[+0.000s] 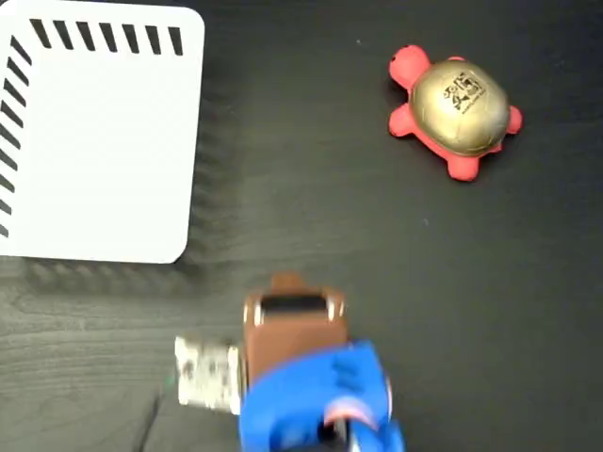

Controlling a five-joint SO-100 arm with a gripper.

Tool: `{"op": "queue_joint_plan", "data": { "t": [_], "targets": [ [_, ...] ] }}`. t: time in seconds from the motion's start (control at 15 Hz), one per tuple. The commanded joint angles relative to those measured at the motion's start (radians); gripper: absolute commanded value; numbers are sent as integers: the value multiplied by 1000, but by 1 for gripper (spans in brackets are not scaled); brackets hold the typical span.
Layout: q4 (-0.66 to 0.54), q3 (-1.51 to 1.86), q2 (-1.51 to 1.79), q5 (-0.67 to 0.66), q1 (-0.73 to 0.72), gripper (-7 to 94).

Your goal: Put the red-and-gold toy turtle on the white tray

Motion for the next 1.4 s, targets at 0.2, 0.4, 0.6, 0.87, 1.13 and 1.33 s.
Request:
{"op": "queue_joint_plan", "data": {
  "t": [0.2,0.4,0.6,0.87,1.13,1.33],
  "targets": [
    [129,-699,-709,153,164,0],
    [270,-1037,-1088,209,268,0],
    [319,-1224,-1259,227,362,0],
    [377,-1411,-1394,241,410,4],
    [416,-1545,-1546,207,402,45],
    [387,-1577,-1609,216,402,56]
  ]
}}
